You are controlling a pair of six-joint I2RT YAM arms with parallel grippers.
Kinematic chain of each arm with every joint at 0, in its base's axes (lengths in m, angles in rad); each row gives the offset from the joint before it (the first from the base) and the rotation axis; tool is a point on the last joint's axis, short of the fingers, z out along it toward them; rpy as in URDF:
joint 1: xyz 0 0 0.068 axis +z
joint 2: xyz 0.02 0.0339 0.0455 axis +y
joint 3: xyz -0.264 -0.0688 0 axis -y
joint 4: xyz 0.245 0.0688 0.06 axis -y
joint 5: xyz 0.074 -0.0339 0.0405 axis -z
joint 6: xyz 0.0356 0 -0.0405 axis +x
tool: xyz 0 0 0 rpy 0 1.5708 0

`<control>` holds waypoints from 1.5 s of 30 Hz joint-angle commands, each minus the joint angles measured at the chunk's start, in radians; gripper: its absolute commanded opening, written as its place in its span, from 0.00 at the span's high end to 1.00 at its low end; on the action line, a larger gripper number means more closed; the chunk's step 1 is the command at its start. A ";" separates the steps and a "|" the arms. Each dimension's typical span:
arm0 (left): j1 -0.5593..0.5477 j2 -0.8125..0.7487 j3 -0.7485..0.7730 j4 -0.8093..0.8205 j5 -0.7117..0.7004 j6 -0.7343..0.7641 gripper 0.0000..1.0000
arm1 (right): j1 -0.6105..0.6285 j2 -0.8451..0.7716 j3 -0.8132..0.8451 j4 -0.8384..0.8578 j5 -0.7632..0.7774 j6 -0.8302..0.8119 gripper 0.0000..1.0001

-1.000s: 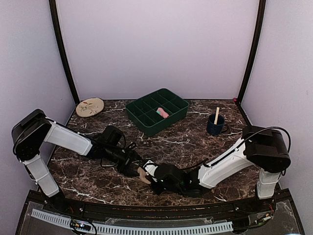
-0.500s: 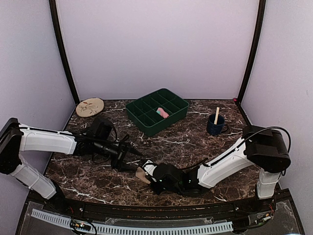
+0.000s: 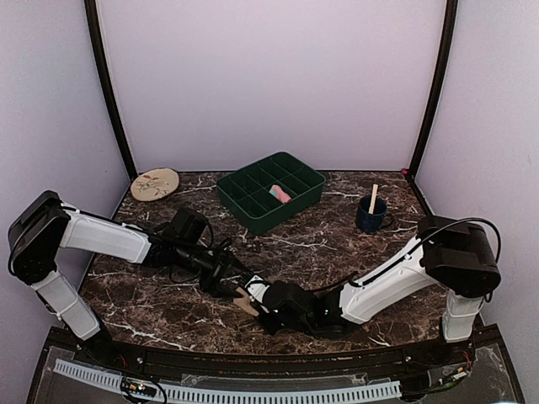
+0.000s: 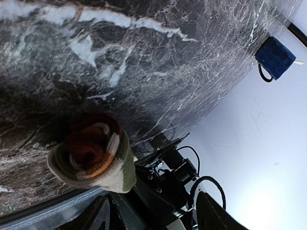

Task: Roll the socks
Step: Pick up the sock from the center of the board.

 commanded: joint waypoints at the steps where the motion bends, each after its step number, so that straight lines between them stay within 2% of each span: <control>1: -0.003 0.018 0.017 0.032 0.014 0.004 0.36 | 0.015 0.012 0.005 0.013 0.019 0.000 1.00; 14: -0.007 0.026 -0.017 0.032 0.052 -0.008 0.33 | 0.018 0.002 -0.008 0.031 0.045 -0.008 1.00; 32: -0.045 0.143 0.016 -0.002 0.054 0.011 0.35 | 0.030 -0.011 -0.021 0.051 0.066 -0.029 1.00; 37: -0.045 0.166 0.025 -0.022 0.052 0.030 0.45 | 0.035 -0.011 -0.027 0.055 0.068 -0.031 1.00; 43: -0.045 0.184 0.038 -0.087 0.058 0.086 0.63 | 0.035 -0.019 -0.037 0.061 0.082 -0.032 1.00; 45: -0.047 0.188 0.039 -0.106 0.063 0.108 0.65 | 0.035 -0.018 -0.037 0.062 0.083 -0.037 1.00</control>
